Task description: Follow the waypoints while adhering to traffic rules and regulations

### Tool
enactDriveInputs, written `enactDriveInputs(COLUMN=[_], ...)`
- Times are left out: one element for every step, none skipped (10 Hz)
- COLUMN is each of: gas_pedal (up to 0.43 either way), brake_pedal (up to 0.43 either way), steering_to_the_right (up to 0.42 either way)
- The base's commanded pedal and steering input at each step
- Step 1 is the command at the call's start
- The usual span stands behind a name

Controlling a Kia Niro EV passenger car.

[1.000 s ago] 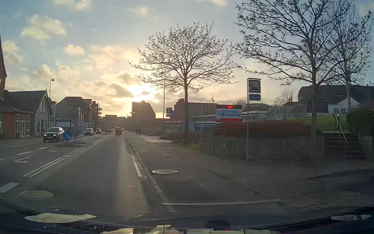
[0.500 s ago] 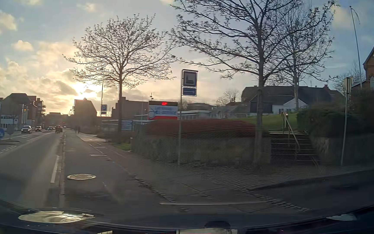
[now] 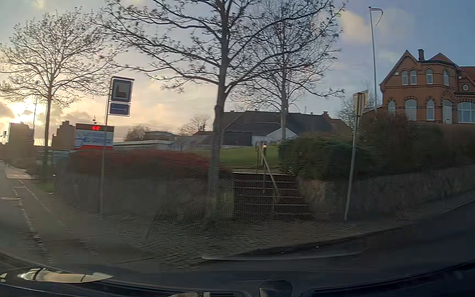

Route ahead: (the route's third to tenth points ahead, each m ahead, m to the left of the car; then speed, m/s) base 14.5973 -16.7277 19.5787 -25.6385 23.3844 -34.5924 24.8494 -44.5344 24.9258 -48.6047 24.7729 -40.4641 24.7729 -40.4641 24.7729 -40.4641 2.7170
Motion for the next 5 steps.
enactDriveInputs(gas_pedal=[0.079, 0.079, 0.087, 0.087, 0.087], brake_pedal=[0.0, 0.0, 0.0, 0.0, 0.0], steering_to_the_right=[0.905, 0.905, 0.901, 0.894, 0.881])
